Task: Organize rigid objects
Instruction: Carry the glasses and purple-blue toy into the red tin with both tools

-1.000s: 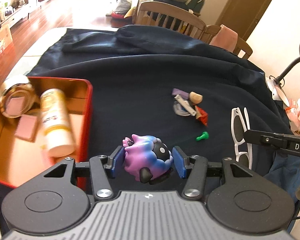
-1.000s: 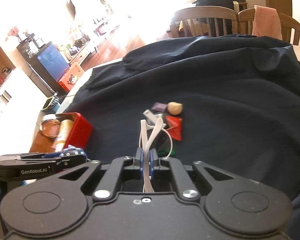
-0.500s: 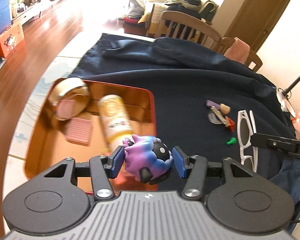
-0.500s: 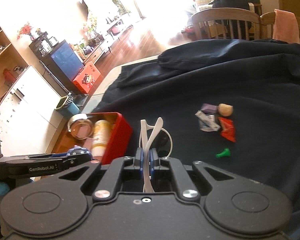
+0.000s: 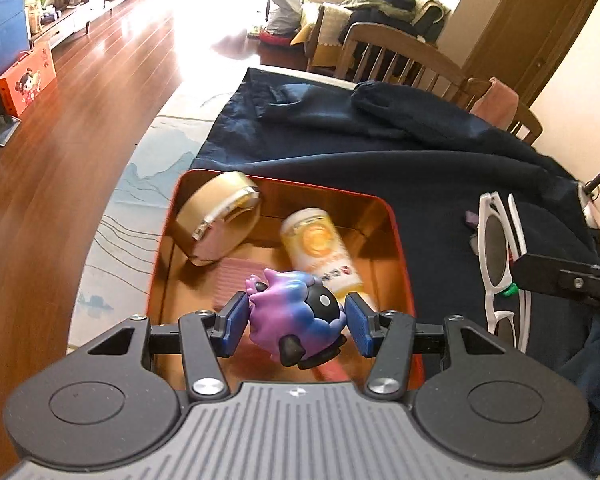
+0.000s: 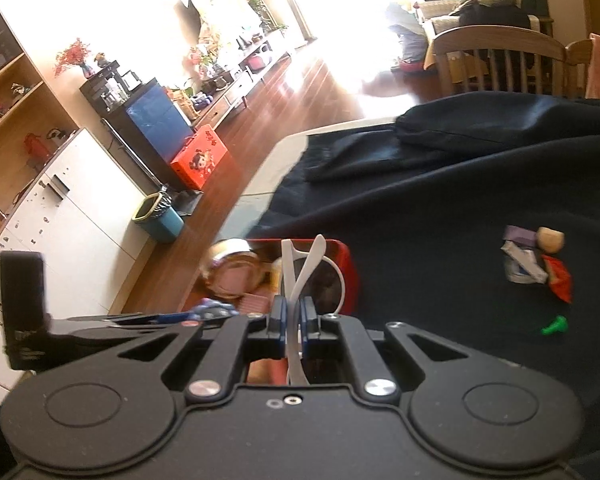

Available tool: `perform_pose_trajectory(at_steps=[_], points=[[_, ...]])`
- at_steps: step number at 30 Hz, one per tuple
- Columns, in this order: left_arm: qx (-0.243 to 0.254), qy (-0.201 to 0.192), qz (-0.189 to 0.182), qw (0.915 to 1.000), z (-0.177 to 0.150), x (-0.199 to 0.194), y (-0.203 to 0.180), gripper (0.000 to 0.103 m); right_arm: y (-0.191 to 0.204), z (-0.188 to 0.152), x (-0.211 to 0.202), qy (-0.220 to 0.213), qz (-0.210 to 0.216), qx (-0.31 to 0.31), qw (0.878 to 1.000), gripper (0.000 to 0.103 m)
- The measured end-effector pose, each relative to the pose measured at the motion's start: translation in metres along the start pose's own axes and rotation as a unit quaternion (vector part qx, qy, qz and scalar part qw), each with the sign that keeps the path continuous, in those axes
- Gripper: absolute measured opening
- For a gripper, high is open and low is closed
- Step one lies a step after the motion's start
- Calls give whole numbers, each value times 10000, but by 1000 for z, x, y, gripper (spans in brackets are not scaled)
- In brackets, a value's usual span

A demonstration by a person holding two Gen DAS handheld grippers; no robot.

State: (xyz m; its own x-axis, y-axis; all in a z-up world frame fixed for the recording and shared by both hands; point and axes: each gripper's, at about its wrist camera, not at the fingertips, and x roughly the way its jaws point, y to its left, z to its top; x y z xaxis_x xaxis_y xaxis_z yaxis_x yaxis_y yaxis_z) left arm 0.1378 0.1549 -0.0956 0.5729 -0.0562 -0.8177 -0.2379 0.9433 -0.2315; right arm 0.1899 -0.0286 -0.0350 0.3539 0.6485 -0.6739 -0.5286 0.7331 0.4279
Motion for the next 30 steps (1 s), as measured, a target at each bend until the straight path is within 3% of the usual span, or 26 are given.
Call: perform_pose_trajectory(at_steps=[15, 30], points=[[273, 9, -64, 9996, 24, 37, 21, 52, 27, -5, 59, 272, -183, 378, 9987, 5], [323, 201, -236, 9990, 28, 59, 30, 52, 26, -18, 73, 380, -390, 526, 9971, 6]])
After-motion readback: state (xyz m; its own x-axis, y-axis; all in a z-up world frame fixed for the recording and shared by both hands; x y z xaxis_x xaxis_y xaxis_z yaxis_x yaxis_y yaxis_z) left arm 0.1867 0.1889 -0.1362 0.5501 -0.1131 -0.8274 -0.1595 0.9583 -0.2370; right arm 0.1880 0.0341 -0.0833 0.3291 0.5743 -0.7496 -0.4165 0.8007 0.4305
